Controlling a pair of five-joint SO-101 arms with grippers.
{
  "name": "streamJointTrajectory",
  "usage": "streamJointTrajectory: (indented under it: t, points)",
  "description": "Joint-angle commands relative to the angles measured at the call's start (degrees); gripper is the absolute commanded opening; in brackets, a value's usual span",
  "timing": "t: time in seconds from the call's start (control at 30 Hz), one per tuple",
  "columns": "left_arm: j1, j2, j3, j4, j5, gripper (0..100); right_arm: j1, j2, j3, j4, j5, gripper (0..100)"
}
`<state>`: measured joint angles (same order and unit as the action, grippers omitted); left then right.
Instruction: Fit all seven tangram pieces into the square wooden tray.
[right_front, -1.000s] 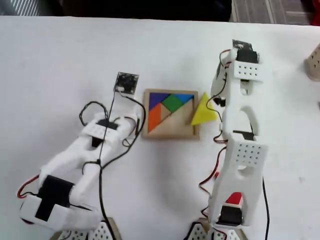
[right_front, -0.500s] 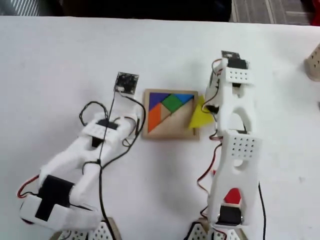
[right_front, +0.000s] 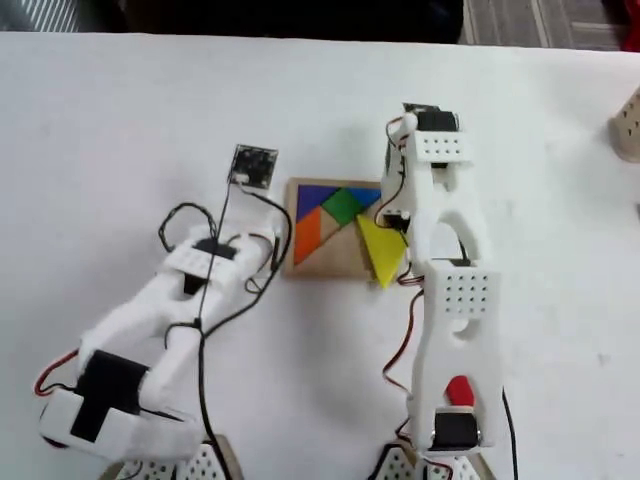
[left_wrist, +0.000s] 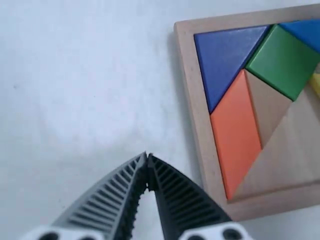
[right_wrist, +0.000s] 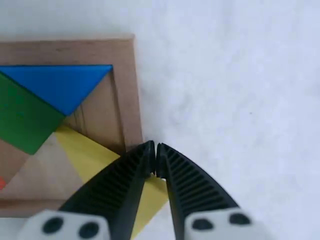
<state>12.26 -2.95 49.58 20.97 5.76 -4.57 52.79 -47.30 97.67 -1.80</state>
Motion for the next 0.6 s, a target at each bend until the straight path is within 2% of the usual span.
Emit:
streamJointTrajectory:
  t: [0.0, 0.17, 0.4, 0.57]
  points:
    - [0.40, -0.31, -2.90, -1.14, -0.62, 2, 0.92, -6.20, -3.08, 0.40, -0.79, 1.8]
    - [0.31, -0.66, -2.90, -0.88, -0.62, 2, 6.37, -14.02, -1.32, 0.75, -0.79, 1.8]
    - [-0.22, -4.53, -7.30, -0.79, -0.26, 2, 11.91, -22.20, 17.23, -0.84, -0.35, 1.8]
    - [8.75, -10.42, -8.35, -2.81, -0.53, 2, 15.69, -27.65, 36.40, -11.91, 2.20, 1.8]
